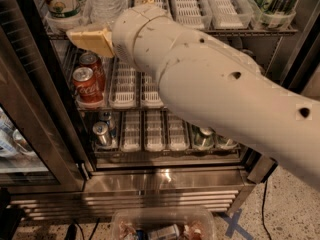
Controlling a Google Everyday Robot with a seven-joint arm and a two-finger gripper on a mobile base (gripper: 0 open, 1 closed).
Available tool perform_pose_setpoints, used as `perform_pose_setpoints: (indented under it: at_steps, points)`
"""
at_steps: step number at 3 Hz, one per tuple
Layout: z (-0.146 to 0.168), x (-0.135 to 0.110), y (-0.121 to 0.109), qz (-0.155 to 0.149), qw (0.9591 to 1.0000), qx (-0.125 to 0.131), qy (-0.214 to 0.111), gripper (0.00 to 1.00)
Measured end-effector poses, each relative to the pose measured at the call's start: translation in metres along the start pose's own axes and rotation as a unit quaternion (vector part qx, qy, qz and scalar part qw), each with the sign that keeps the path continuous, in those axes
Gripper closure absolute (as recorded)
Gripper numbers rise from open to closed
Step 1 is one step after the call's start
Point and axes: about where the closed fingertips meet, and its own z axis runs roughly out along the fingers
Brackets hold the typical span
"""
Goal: Pick water bottle from top shelf of fridge
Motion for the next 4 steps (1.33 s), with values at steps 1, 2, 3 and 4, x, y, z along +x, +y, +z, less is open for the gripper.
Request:
perform_pose_setpoints:
  at_steps: [1,2,3,4]
  points:
    - [0.001,-0.0019,0.0029,-0.001,1.0,-0.002,-0.001,0.0]
    - [0.0012,-0.0018,0.0029,-0.001,1.0,-0.002,-0.001,0.0]
    - [0.0063,0.0009,0.006,0.011,0.9999,-0.005,-0.003,0.0]
    - [0.01,-0.0017,0.0035,0.035,0.9992,0.01,-0.017,0.0]
